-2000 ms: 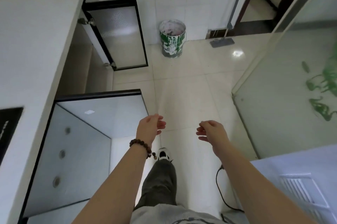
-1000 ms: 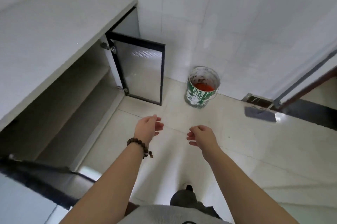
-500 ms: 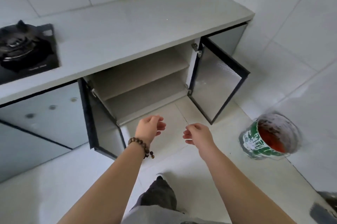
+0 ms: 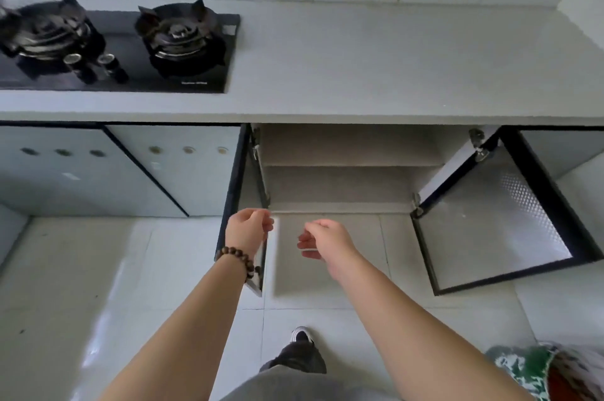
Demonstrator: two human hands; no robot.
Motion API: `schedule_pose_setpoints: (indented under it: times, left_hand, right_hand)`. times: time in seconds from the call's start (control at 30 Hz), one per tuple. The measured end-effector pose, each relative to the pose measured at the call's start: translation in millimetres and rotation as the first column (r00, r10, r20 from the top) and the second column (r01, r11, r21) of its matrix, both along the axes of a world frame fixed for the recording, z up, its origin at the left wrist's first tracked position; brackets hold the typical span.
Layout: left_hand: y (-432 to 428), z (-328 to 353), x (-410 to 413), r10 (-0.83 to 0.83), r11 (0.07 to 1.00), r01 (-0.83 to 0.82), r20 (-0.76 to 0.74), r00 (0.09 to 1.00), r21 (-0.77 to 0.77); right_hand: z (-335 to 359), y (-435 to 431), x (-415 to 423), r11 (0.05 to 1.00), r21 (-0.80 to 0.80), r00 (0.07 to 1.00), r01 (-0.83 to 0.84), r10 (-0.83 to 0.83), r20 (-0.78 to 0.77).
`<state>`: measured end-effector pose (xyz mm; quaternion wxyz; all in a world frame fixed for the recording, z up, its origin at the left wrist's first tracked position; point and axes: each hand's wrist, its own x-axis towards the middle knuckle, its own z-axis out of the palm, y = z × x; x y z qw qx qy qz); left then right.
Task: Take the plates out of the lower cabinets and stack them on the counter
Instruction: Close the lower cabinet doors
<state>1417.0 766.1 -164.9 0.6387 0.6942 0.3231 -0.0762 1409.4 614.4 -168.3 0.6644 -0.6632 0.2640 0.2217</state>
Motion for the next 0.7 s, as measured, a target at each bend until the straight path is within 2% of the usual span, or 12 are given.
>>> schedule_pose_setpoints:
  times: [0.13,0.27,0.33,0.5,0.7]
  left_hand:
    - [34,-6,11,0.126,0.987,-0.123,-0.024,0.992,0.099]
    - [62,-12,3,0.192,0.950,-0.175,-0.043,0.980,0.259]
    - [70,-16,-1,0.224,0.947,-0.202,-0.062,0.973,0.251]
    - [80,-23,-6,0.245,0.967,-0.222,-0.228,0.942,0.122]
    - [76,-28,-7,0.193,0.974,-0.130,-0.379,0.905,0.185]
  right_hand:
    - [-2,33,31,0.992,0.114,0.996,-0.062,0.069,-0.061]
    - [-11,72,47,0.975,0.131,0.976,-0.179,0.193,-0.104]
    - [-18,89,50,0.964,0.120,0.961,-0.237,0.251,-0.117]
    - [-33,120,49,0.934,0.122,0.924,-0.336,0.352,-0.148]
    - [-42,122,47,0.916,0.149,0.893,-0.372,0.397,-0.212]
